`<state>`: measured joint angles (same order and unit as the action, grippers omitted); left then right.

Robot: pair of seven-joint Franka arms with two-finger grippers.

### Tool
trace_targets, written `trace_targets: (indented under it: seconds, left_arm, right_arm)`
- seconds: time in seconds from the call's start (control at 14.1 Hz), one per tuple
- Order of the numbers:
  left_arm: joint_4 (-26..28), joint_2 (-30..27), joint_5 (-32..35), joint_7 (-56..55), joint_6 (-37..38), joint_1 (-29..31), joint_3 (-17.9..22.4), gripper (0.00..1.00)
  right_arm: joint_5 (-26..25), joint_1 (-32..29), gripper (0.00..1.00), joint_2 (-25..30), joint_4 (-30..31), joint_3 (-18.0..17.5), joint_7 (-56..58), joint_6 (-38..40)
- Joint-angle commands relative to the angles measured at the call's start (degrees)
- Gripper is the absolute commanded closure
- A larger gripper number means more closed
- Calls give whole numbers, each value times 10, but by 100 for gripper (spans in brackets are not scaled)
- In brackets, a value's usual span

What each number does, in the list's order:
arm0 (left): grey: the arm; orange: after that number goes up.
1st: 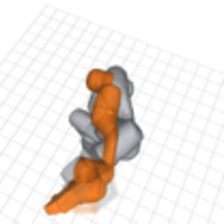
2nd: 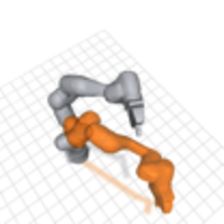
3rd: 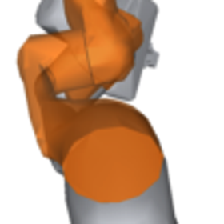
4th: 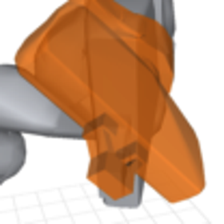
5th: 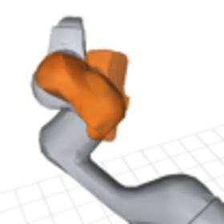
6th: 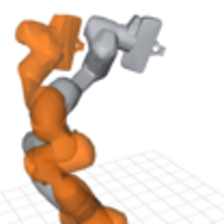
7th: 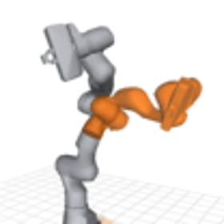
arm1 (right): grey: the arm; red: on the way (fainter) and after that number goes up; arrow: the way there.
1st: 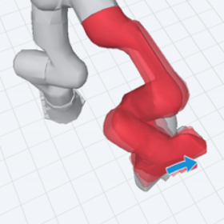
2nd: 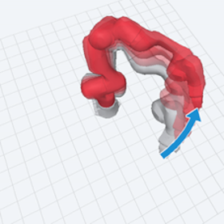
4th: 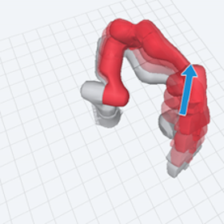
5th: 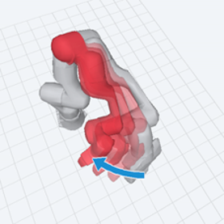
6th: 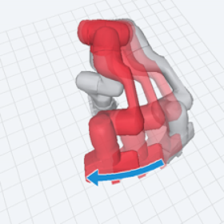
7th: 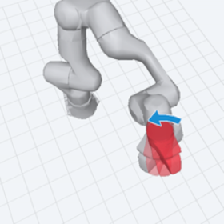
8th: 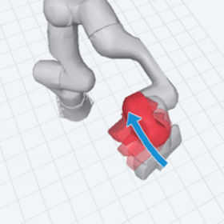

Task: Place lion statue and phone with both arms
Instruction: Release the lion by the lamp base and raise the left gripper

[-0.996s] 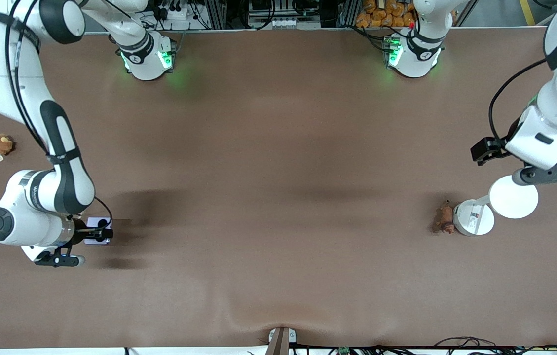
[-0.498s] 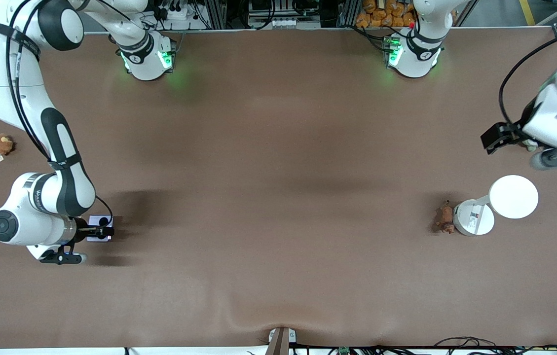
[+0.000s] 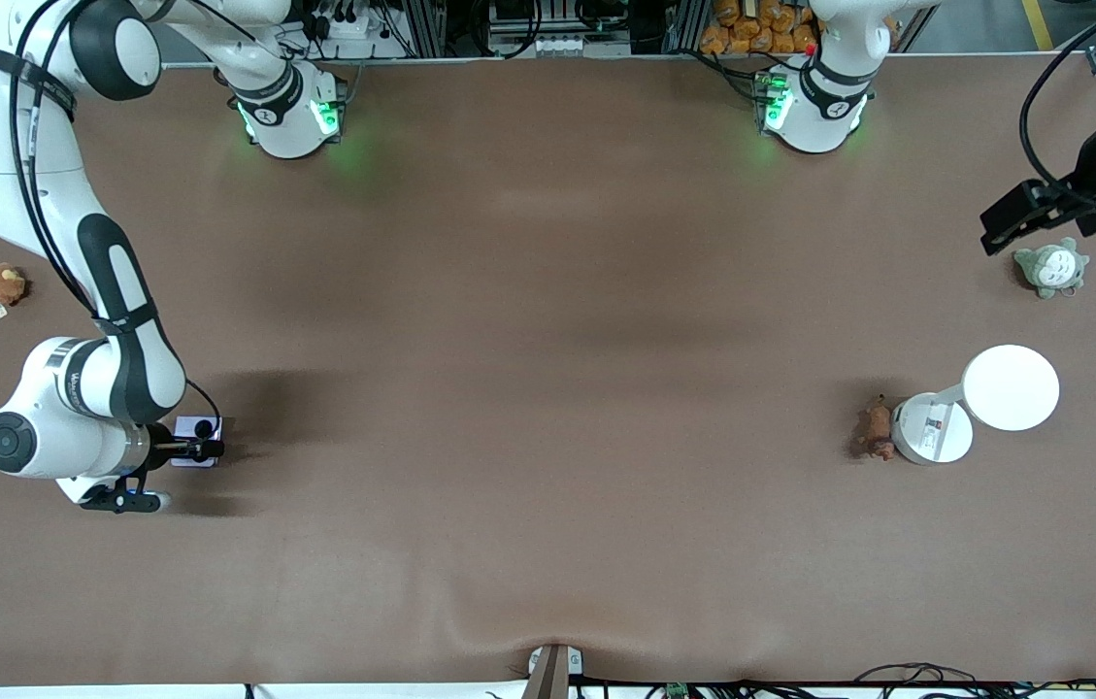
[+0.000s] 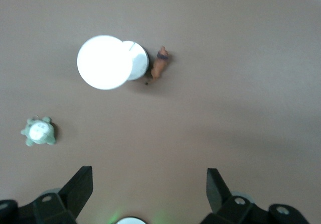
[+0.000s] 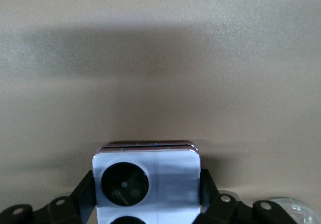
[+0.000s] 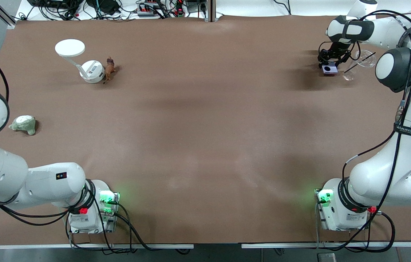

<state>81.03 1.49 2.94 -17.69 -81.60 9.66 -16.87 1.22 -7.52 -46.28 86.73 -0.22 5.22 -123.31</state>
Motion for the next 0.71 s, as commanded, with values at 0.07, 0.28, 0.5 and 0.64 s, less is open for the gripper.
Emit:
trace_targets:
  seconds: [0.07, 0.28, 0.5, 0.64]
  left_arm:
    - [90, -69, -35, 33, -3, -70, 99, 0]
    - [132, -104, -35, 49, -7, -91, 121, 0]
    - [150, -119, -35, 52, -7, -90, 121, 0]
    - [153, -122, -35, 52, -7, -87, 116, 0]
  right_arm:
    - [-2, -8, 0, 12, 13, -8, 0, 3]
    - [-2, -7, 0, 12, 13, -8, -1, 3]
    - [-2, -7, 0, 15, 11, -8, -2, 5]
    - [-3, -7, 0, 22, 0, -7, 1, 5]
